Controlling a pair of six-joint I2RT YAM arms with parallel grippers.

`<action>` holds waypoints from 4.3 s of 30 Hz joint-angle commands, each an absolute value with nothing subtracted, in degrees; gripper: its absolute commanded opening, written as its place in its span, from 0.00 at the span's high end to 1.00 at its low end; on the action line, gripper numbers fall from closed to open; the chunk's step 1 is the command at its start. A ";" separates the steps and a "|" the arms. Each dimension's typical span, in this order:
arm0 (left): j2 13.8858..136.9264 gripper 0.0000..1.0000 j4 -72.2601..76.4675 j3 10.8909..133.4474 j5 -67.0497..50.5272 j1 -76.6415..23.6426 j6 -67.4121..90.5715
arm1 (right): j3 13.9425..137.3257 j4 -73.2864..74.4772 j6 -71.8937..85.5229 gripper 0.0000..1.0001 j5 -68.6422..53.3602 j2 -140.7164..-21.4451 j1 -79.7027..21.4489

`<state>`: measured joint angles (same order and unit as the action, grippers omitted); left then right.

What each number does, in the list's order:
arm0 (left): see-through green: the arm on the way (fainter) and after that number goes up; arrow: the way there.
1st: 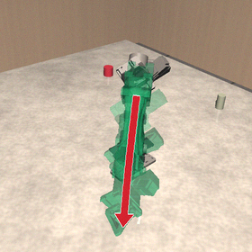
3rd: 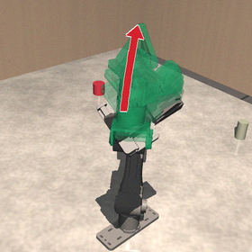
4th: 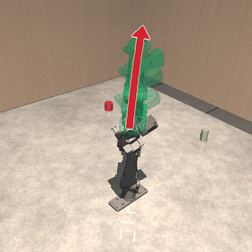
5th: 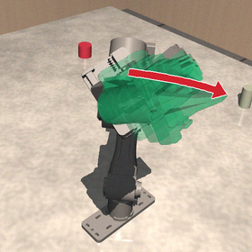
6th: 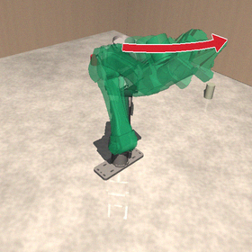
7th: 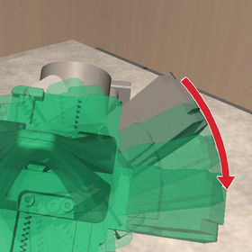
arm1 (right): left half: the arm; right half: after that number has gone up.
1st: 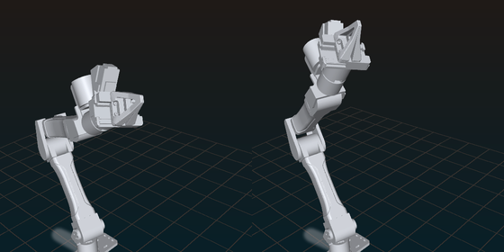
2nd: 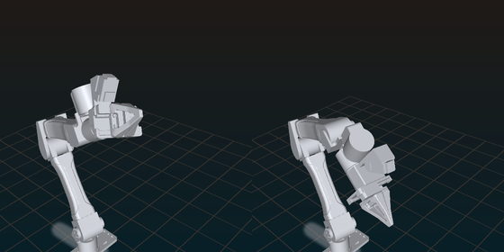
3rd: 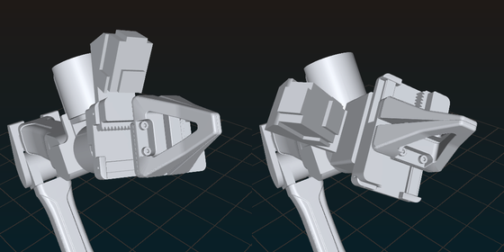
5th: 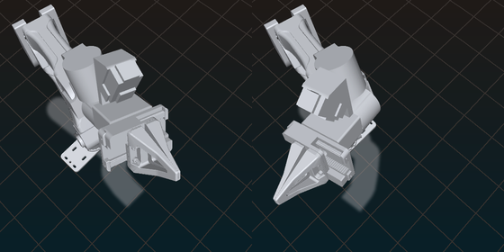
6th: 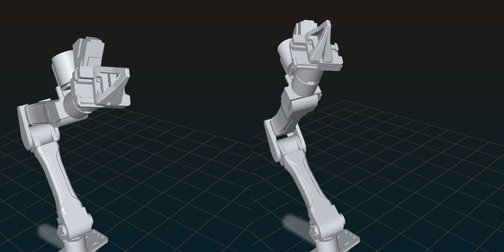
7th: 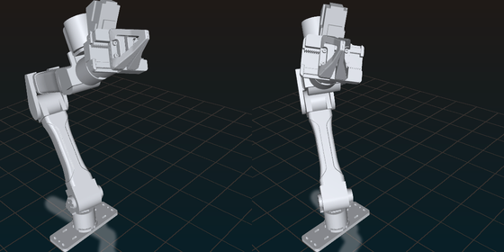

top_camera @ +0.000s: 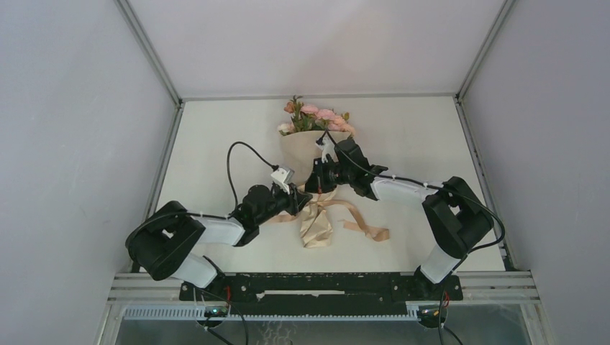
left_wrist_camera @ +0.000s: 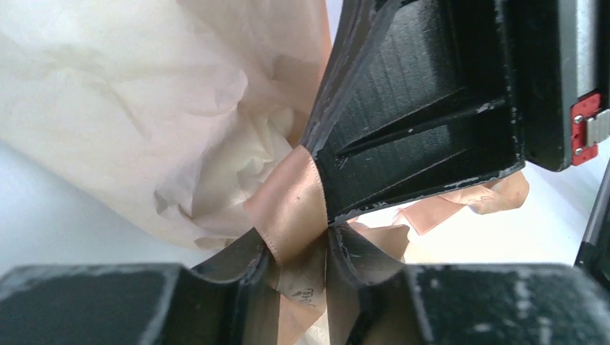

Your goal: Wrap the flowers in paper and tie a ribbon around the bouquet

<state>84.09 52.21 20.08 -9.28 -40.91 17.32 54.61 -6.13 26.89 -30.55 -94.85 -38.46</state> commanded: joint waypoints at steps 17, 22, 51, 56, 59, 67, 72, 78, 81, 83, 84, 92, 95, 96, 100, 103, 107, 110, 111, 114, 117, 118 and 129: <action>84.52 1.00 59.13 18.63 -3.05 -43.05 23.30 | 56.41 -5.58 27.03 0.73 -30.49 -93.62 -38.53; 84.39 1.00 58.93 18.80 -2.87 -43.40 22.91 | 56.34 8.25 23.65 0.47 -24.36 -85.76 -36.55; 83.16 1.00 57.76 18.89 -3.23 -44.85 20.03 | 38.20 43.15 36.97 0.45 -1.67 -64.31 -17.60; 83.67 1.00 57.41 19.48 -3.88 -44.88 19.77 | 32.90 37.66 38.75 0.46 -5.57 -66.23 -15.23; 83.76 1.00 57.30 19.59 -3.94 -44.90 19.77 | 31.83 34.73 38.24 0.47 -6.31 -69.08 -15.21; 83.45 1.00 57.30 19.42 -3.58 -45.07 19.68 | 33.52 36.17 34.33 1.00 -8.90 -65.82 -13.90; 83.32 1.00 57.88 19.23 -4.19 -45.14 19.11 | 45.74 39.34 28.75 1.00 -6.19 -54.77 -14.42; 82.41 1.00 59.13 18.78 -4.47 -45.70 16.84 | 63.13 32.57 22.38 1.00 1.46 -56.35 -27.18; 82.27 1.00 59.50 18.55 -4.83 -45.90 16.14 | 70.25 27.86 19.71 1.00 1.58 -63.10 -33.23; 82.39 1.00 59.50 18.64 -4.84 -46.09 16.00 | 74.40 24.01 17.92 1.00 -0.27 -68.73 -37.99; 82.31 1.00 59.50 18.59 -4.79 -46.15 15.94 | 76.85 23.49 17.30 1.00 -1.95 -71.82 -39.62; 81.45 1.00 61.58 17.26 -7.70 -46.65 13.76 | 96.27 26.06 16.62 1.00 -9.39 -94.90 -41.67; 81.33 1.00 61.70 17.10 -7.41 -46.75 13.71 | 101.29 25.15 17.00 1.00 -12.89 -100.39 -41.65; 81.32 1.00 61.65 17.06 -7.35 -46.77 13.71 | 103.04 25.53 17.04 1.00 -13.87 -102.49 -41.89; 81.25 1.00 61.82 16.89 -7.16 -46.76 13.71 | 111.37 31.67 13.76 0.97 -17.59 -110.77 -43.73; 81.13 1.00 62.08 16.64 -7.00 -46.80 13.80 | 117.87 41.17 10.04 0.75 -18.48 -115.16 -43.13; 81.04 1.00 62.18 16.53 -6.69 -46.84 13.80 | 113.92 43.45 4.83 0.46 -21.08 -110.15 -40.01; 81.17 1.00 62.23 16.56 -6.76 -46.81 13.88 | 103.50 40.26 0.40 0.42 -24.15 -102.41 -38.26; 81.11 1.00 62.23 16.53 -6.74 -46.80 13.83 | 98.94 38.04 -1.07 0.42 -26.55 -99.42 -37.45; 81.07 1.00 62.22 16.61 -6.75 -46.79 13.89 | 84.47 30.75 -4.20 0.44 -40.53 -91.47 -34.17; 81.23 1.00 62.22 16.61 -6.74 -46.84 13.89 | 72.78 20.29 -4.21 0.44 -50.45 -86.29 -31.12; 81.29 1.00 62.23 16.69 -6.74 -46.90 13.89 | 71.45 19.28 -3.48 0.44 -50.60 -86.26 -31.02; 81.26 1.00 61.83 16.93 -6.37 -46.86 13.97 | 71.10 18.37 -0.27 0.44 -48.86 -94.96 -34.58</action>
<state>83.07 58.19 17.56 -6.33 -46.39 14.98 71.18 21.93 -0.82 -47.24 -93.73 -33.76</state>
